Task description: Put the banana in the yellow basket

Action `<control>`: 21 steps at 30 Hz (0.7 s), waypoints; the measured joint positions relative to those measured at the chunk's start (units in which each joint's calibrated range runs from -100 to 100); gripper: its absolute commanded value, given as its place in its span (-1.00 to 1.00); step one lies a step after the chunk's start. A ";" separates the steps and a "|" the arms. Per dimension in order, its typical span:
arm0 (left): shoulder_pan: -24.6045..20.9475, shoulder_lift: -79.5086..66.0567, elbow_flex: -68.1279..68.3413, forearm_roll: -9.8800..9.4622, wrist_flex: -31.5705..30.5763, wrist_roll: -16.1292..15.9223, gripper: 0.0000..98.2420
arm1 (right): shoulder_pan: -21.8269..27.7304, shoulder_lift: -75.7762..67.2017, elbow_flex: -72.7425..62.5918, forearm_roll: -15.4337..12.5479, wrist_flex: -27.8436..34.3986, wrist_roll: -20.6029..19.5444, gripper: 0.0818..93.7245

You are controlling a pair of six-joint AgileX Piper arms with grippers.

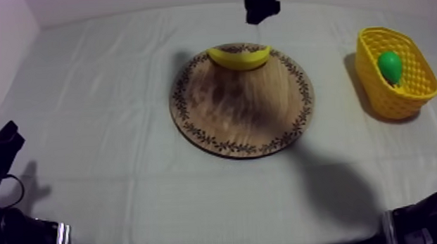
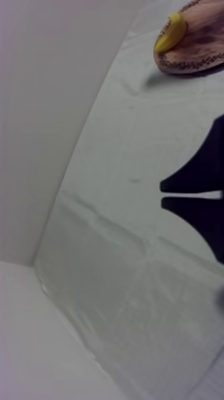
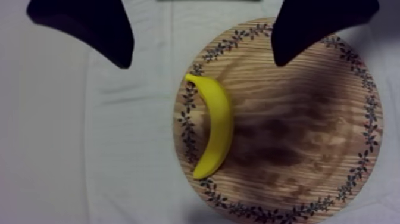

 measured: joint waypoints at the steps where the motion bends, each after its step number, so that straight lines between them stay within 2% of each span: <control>1: 0.00 0.00 0.00 0.00 0.00 0.00 -1.00 | -0.04 0.48 0.20 0.00 -0.23 0.00 0.62; 21: 0.00 0.00 0.00 0.00 0.00 0.00 -1.00 | -0.28 19.25 -3.70 1.22 -7.04 0.95 0.65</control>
